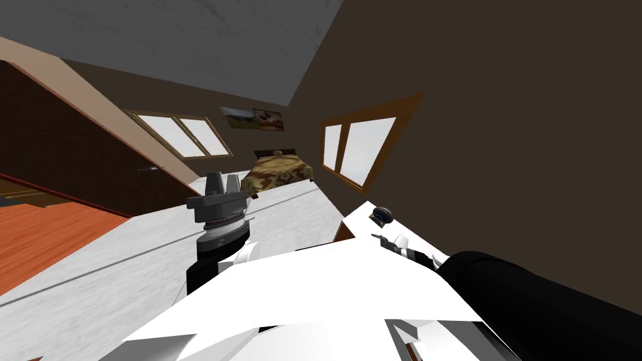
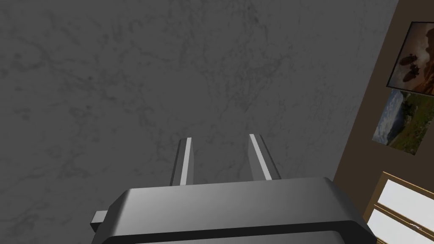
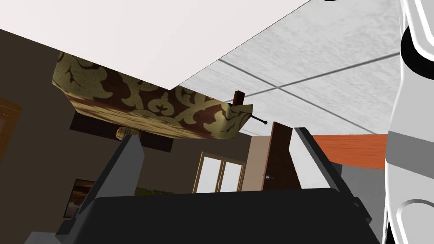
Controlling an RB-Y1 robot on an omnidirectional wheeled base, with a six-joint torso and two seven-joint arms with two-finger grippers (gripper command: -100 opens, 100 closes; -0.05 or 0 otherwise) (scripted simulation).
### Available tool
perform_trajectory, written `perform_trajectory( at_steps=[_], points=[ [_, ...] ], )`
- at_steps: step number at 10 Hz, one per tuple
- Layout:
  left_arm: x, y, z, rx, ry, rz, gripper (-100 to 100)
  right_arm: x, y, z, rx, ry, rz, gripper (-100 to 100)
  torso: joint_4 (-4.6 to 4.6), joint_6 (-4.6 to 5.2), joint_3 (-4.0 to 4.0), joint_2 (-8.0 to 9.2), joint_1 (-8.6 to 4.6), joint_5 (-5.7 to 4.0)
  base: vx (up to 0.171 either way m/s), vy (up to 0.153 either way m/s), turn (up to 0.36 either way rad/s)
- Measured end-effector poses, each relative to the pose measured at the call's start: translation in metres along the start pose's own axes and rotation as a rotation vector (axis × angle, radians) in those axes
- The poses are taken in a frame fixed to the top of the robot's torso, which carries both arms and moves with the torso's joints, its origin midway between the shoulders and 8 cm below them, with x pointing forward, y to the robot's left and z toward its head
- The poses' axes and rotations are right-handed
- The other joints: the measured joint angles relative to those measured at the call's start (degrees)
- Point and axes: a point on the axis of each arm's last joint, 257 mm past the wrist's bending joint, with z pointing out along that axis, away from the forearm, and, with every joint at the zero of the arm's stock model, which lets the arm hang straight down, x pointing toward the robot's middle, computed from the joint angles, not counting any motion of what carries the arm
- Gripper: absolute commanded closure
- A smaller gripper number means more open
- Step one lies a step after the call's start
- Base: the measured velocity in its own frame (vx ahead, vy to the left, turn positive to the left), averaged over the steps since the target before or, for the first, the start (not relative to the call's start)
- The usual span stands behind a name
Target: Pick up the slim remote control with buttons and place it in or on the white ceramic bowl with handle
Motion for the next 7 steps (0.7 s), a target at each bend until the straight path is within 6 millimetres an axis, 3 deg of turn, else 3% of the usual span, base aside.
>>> perform_trajectory(
  at_steps=[1, 2, 3, 5, 7],
  points=[
    [0.0, 0.0, 0.0, 0.0, 0.0, 0.0, 0, 0.023, 0.001, -0.008, -0.028, 0.055, -0.036, -100, 0.0, -0.05, -0.01, 0.0, -0.02, 0.0, -0.028, -0.044, 0.155],
    [0.0, 0.0, 0.0, 0.0, 0.0, 0.0, 0, 0.034, 0.007, -0.014, -0.048, 0.086, -0.06, -100, 0.0, 0.02, 0.0, 0.0, 0.0, 0.0, -0.034, -0.04, 0.284],
    [0.0, 0.0, 0.0, 0.0, 0.0, 0.0, 0, 0.056, 0.017, -0.021, -0.079, 0.139, -0.093, -100, 0.0, -0.04, 0.01, 0.01, 0.0, 0.0, -0.048, -0.061, 0.465],
    [0.0, 0.0, 0.0, 0.0, 0.0, 0.0, 0, 0.091, 0.026, -0.042, -0.138, 0.241, -0.168, -100, 0.01, 0.04, 0.02, 0.03, -0.08, -0.03, -0.038, -0.054, 0.162],
    [0.0, 0.0, 0.0, 0.0, 0.0, 0.0, 0, 0.128, 0.034, -0.079, -0.214, 0.343, -0.248, -100, 0.01, -0.05, 0.01, 0.03, -0.06, 0.01, -0.047, -0.046, 0.265]
  ],
)
